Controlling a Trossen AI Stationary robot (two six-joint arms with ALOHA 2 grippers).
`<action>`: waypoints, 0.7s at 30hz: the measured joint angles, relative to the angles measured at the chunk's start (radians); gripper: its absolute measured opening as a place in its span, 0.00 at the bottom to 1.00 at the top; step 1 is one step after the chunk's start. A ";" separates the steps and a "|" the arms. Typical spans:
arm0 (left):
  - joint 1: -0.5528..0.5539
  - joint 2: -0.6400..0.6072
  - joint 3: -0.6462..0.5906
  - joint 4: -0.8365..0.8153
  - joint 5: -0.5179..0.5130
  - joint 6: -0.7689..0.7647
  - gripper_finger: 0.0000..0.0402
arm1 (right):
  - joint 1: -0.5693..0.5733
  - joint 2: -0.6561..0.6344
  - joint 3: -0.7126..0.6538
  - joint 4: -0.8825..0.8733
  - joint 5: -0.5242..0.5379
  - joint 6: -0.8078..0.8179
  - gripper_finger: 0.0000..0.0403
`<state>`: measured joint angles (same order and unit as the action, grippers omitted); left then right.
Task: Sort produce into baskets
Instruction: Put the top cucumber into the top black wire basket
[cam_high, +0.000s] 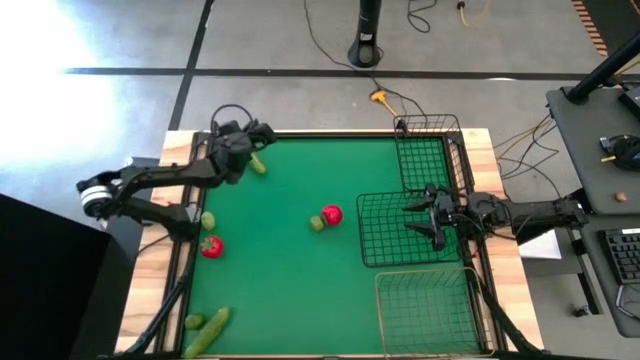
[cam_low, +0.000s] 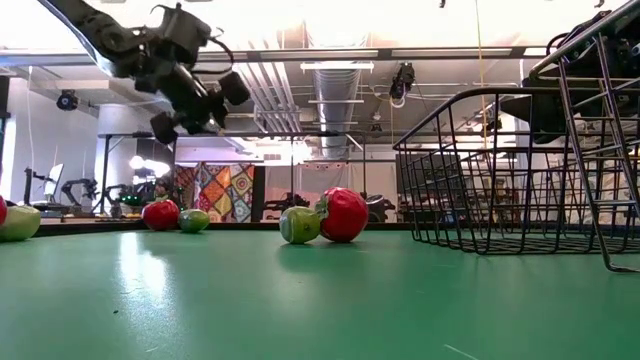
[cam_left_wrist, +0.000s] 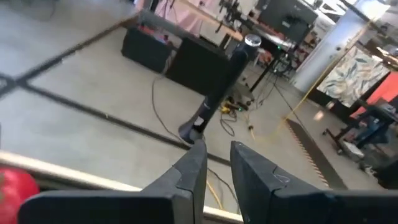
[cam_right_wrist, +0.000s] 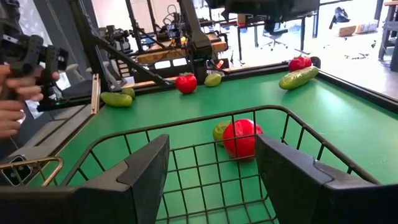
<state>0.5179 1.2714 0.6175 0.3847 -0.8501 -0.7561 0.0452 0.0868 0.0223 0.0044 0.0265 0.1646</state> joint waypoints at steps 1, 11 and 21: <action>0.005 0.015 0.013 0.000 0.001 0.022 0.14 | 0.000 0.000 0.000 0.000 0.000 0.000 0.57; 0.025 0.106 0.207 -0.147 0.105 0.152 0.14 | 0.000 0.000 0.000 0.000 0.000 0.000 0.57; 0.026 0.108 0.231 -0.416 0.042 0.198 0.14 | 0.000 0.000 0.000 0.000 0.000 0.000 0.57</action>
<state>0.5439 1.3796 0.8485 -0.0315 -0.8077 -0.5586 0.0452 0.0868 0.0222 0.0044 0.0267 0.1645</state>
